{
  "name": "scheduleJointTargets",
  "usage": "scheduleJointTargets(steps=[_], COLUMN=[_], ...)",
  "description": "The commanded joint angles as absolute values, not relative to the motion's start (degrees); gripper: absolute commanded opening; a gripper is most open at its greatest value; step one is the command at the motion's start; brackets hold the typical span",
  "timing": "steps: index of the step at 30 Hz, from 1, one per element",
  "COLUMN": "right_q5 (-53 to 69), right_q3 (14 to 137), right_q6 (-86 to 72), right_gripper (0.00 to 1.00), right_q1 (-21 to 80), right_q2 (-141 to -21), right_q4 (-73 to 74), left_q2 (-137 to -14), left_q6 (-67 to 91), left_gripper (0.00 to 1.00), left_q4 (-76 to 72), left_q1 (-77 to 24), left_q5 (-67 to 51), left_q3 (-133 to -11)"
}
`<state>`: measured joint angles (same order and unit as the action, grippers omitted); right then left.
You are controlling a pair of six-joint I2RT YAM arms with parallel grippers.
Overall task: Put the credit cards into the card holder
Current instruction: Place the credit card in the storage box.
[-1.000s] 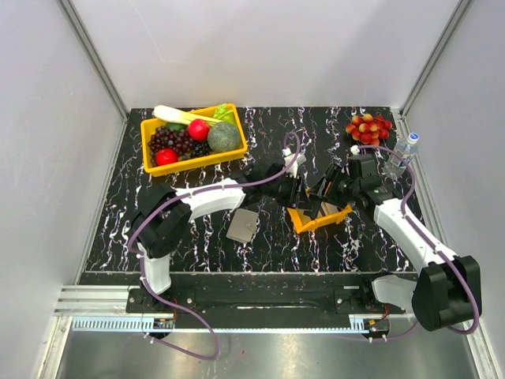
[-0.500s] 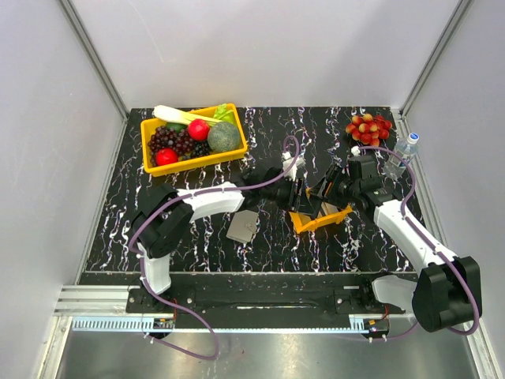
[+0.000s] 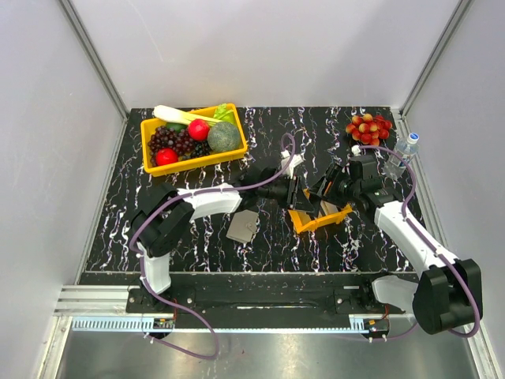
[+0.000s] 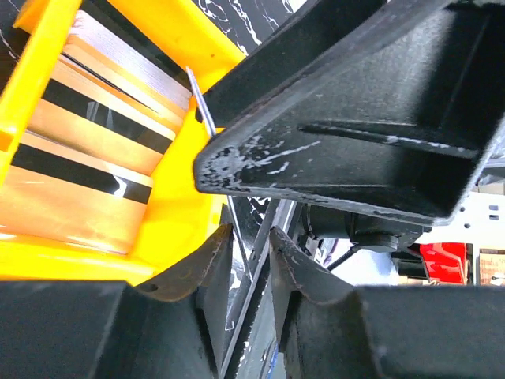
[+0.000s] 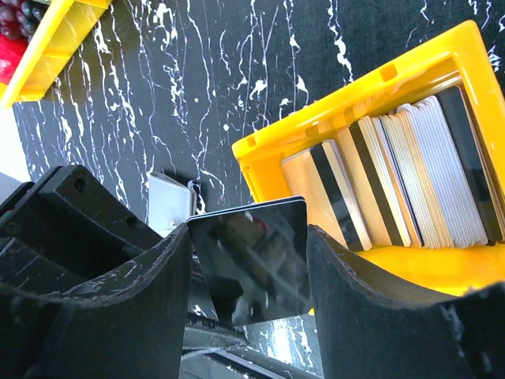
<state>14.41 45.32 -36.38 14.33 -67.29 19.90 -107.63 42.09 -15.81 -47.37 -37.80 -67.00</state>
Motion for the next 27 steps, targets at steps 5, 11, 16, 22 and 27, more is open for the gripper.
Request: scheduleJointTargets(steps=[5, 11, 16, 22, 27], right_q5=[15.64, 16.0, 16.44, 17.22, 17.93], right_q3=[45.97, 46.14, 46.14, 46.14, 46.23], right_q6=[-36.74, -36.65, -36.21, -36.3, -36.48], right_gripper=[0.59, 0.61, 0.64, 0.65, 0.62], right_q1=[14.85, 14.85, 14.85, 14.85, 14.85], right_q2=[-64.95, -64.78, -64.42, -64.25, -64.34], right_q4=[17.49, 17.49, 17.4, 16.88, 16.52], left_q2=[-107.49, -108.02, -108.37, -108.11, -109.16], left_q6=[42.8, 41.84, 39.21, 37.97, 37.27], left_gripper=[0.03, 0.0, 0.0, 0.0, 0.0], left_q4=[-19.51, -16.45, -9.25, -5.01, -2.73], left_q1=[-46.67, -46.67, -46.76, -46.76, -46.76], left_q5=[-39.11, -37.8, -34.9, -31.21, -31.03], left_q3=[-66.97, -68.29, -71.01, -72.95, -74.62])
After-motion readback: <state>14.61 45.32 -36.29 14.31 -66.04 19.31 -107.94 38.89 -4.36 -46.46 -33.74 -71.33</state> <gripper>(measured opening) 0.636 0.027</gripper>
